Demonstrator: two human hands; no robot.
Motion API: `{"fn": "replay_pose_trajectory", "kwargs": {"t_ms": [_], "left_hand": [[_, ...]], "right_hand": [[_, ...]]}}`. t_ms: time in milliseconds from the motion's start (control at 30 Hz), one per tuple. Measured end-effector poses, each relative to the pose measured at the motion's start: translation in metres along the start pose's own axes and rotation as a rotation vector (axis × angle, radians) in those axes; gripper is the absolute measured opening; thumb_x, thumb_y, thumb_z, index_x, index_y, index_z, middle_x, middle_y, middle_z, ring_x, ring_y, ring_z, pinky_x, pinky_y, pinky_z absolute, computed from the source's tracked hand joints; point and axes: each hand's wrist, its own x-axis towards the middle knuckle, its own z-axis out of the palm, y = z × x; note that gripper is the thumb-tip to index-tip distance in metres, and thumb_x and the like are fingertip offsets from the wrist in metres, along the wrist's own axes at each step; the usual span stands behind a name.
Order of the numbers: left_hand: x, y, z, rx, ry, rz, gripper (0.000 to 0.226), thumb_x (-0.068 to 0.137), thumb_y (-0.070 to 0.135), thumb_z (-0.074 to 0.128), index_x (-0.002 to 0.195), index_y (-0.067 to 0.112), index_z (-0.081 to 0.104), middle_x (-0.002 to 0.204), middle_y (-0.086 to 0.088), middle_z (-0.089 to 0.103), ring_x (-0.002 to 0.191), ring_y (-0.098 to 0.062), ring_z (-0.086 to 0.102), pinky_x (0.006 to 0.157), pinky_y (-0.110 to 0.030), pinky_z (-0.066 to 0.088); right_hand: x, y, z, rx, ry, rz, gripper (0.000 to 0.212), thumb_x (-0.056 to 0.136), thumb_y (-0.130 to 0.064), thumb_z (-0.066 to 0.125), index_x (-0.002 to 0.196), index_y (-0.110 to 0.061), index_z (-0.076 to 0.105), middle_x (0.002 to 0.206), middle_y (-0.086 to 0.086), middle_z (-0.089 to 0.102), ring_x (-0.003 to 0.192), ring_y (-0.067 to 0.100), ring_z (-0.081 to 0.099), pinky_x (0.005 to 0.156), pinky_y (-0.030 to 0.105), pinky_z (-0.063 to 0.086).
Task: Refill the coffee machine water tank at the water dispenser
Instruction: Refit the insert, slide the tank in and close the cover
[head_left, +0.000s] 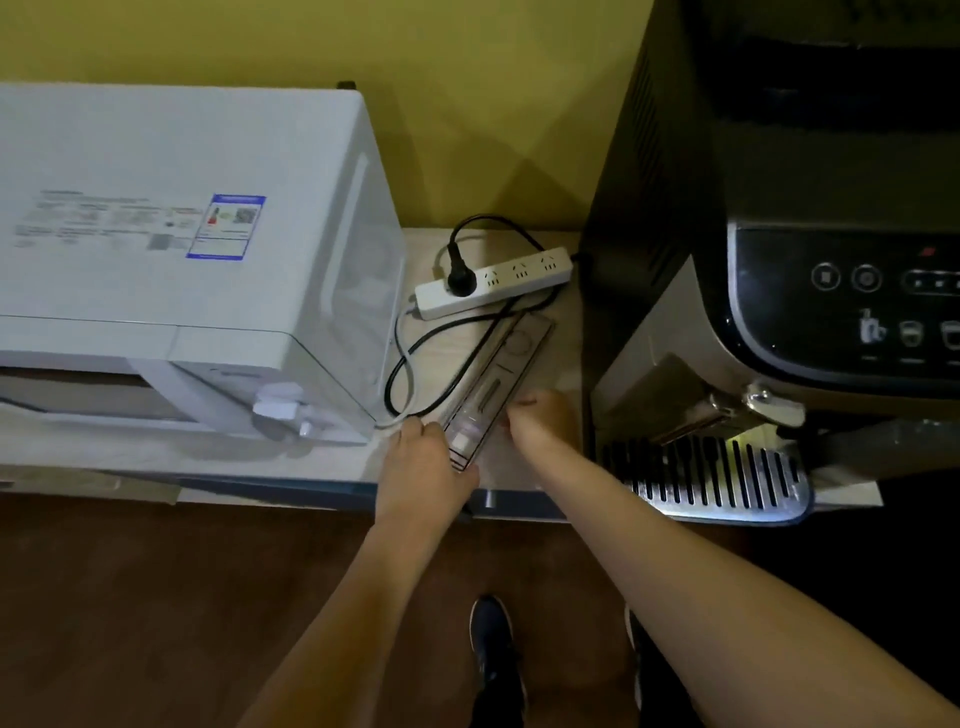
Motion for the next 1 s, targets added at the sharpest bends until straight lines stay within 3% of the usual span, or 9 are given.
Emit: {"fn": "replay_pose_trajectory", "kwargs": {"t_ms": [67, 167, 233, 400, 533, 633, 800, 900, 1000], "left_hand": [[-0.017, -0.001, -0.018, -0.12, 0.084, -0.021, 0.056, 0.082, 0.042, 0.073, 0.128, 0.015, 0.056, 0.121, -0.001, 0.051, 0.111, -0.016, 0.051, 0.094, -0.029, 0.045], [-0.04, 0.016, -0.067, -0.348, 0.3, 0.017, 0.059, 0.082, 0.04, 0.074, 0.133, 0.018, 0.052, 0.115, 0.002, 0.048, 0.109, -0.018, 0.053, 0.09, -0.029, 0.047], [-0.047, 0.043, -0.109, -0.453, 0.499, 0.096, 0.063, 0.081, 0.045, 0.071, 0.134, 0.018, 0.051, 0.113, 0.002, 0.048, 0.106, -0.019, 0.054, 0.087, -0.033, 0.048], [-0.067, 0.15, -0.208, -0.697, 0.906, 0.38, 0.064, 0.082, 0.037, 0.077, 0.134, 0.011, 0.05, 0.114, -0.001, 0.048, 0.107, -0.021, 0.056, 0.086, -0.042, 0.053], [-0.088, 0.238, -0.24, -0.729, 1.042, 0.516, 0.064, 0.079, 0.039, 0.081, 0.125, 0.007, 0.051, 0.11, 0.003, 0.047, 0.1, -0.013, 0.052, 0.079, -0.017, 0.043], [-0.103, 0.298, -0.235, -0.693, 1.028, 0.601, 0.064, 0.08, 0.044, 0.079, 0.123, 0.008, 0.048, 0.109, -0.001, 0.048, 0.096, -0.013, 0.049, 0.074, -0.021, 0.046], [-0.124, 0.385, -0.191, -0.592, 0.857, 0.662, 0.069, 0.079, 0.043, 0.078, 0.13, 0.008, 0.046, 0.119, -0.008, 0.053, 0.108, -0.024, 0.054, 0.086, -0.039, 0.052], [-0.135, 0.434, -0.155, -0.424, 0.662, 0.635, 0.074, 0.078, 0.048, 0.073, 0.135, 0.012, 0.041, 0.122, -0.005, 0.051, 0.109, -0.025, 0.055, 0.085, -0.037, 0.051], [-0.138, 0.478, -0.118, -0.216, 0.429, 0.508, 0.061, 0.075, 0.055, 0.065, 0.118, 0.015, 0.046, 0.106, -0.001, 0.052, 0.092, -0.026, 0.059, 0.07, -0.035, 0.049]], "right_hand": [[-0.028, -0.02, -0.009, 0.112, -0.007, -0.09, 0.008, 0.094, -0.029, 0.058, 0.096, -0.022, 0.061, 0.096, 0.004, 0.069, 0.087, 0.02, 0.066, 0.082, 0.035, 0.056], [-0.093, -0.076, -0.047, 0.198, 0.06, -0.467, 0.01, 0.092, -0.028, 0.063, 0.092, -0.022, 0.056, 0.081, -0.009, 0.061, 0.073, 0.003, 0.059, 0.061, 0.008, 0.045], [-0.139, -0.118, -0.086, 0.267, 0.092, -0.697, 0.013, 0.093, -0.027, 0.064, 0.101, -0.025, 0.055, 0.083, -0.015, 0.058, 0.073, -0.004, 0.057, 0.061, 0.003, 0.042], [-0.219, -0.185, -0.208, 0.431, 0.276, -1.185, 0.02, 0.093, -0.024, 0.065, 0.111, -0.022, 0.059, 0.091, -0.012, 0.063, 0.085, -0.002, 0.061, 0.074, 0.012, 0.05], [-0.24, -0.186, -0.297, 0.434, 0.461, -1.392, 0.023, 0.091, -0.019, 0.068, 0.112, -0.013, 0.06, 0.095, -0.005, 0.064, 0.088, 0.009, 0.063, 0.077, 0.029, 0.056], [-0.234, -0.167, -0.356, 0.45, 0.598, -1.423, 0.023, 0.09, -0.018, 0.068, 0.111, -0.012, 0.061, 0.092, -0.008, 0.063, 0.085, 0.007, 0.063, 0.073, 0.024, 0.053], [-0.195, -0.114, -0.442, 0.484, 0.72, -1.329, 0.017, 0.089, -0.015, 0.069, 0.104, -0.017, 0.062, 0.083, -0.014, 0.061, 0.074, 0.001, 0.059, 0.069, 0.016, 0.049], [-0.153, -0.079, -0.49, 0.4, 0.718, -1.152, 0.012, 0.088, -0.02, 0.069, 0.098, -0.022, 0.063, 0.079, -0.016, 0.062, 0.072, 0.0, 0.06, 0.068, 0.017, 0.05], [-0.096, -0.041, -0.526, 0.225, 0.669, -0.91, 0.006, 0.083, -0.021, 0.068, 0.088, -0.021, 0.064, 0.075, -0.011, 0.063, 0.075, 0.011, 0.064, 0.071, 0.028, 0.054]]}}
